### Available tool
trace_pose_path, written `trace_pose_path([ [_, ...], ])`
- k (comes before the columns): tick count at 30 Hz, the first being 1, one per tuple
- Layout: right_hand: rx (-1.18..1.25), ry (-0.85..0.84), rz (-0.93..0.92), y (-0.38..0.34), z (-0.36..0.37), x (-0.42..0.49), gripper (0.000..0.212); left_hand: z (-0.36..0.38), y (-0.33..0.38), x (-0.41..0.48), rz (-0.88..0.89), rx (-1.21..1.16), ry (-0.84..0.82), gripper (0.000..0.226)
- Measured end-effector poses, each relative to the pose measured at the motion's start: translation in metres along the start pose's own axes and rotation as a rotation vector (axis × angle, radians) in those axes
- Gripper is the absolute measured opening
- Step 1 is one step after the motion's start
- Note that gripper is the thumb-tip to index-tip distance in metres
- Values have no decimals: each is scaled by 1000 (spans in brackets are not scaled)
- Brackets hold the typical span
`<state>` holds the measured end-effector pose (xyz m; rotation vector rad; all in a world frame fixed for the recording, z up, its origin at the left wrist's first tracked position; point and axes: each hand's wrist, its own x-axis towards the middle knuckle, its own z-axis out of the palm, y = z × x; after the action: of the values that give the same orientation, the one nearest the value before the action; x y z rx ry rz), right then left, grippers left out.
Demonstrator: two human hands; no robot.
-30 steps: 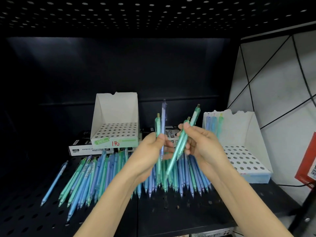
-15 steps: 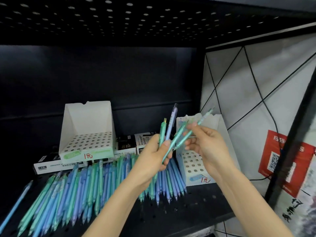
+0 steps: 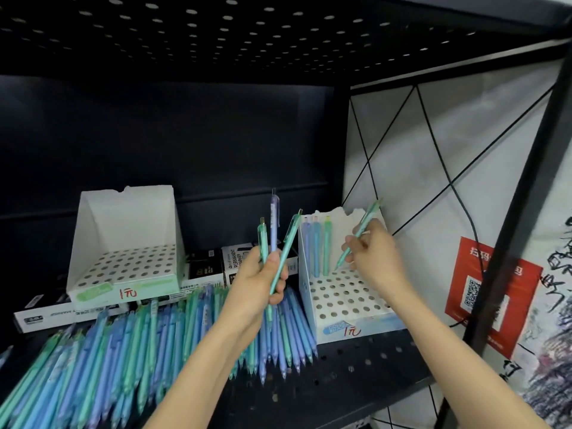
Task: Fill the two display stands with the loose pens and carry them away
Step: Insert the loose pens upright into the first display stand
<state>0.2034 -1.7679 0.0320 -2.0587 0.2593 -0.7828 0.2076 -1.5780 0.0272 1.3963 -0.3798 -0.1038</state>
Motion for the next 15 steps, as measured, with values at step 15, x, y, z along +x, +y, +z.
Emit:
trace_pose_path([
  [15,-216,-99,-44,5,8,14,13,-1,-4,3,16,56,-1,16],
])
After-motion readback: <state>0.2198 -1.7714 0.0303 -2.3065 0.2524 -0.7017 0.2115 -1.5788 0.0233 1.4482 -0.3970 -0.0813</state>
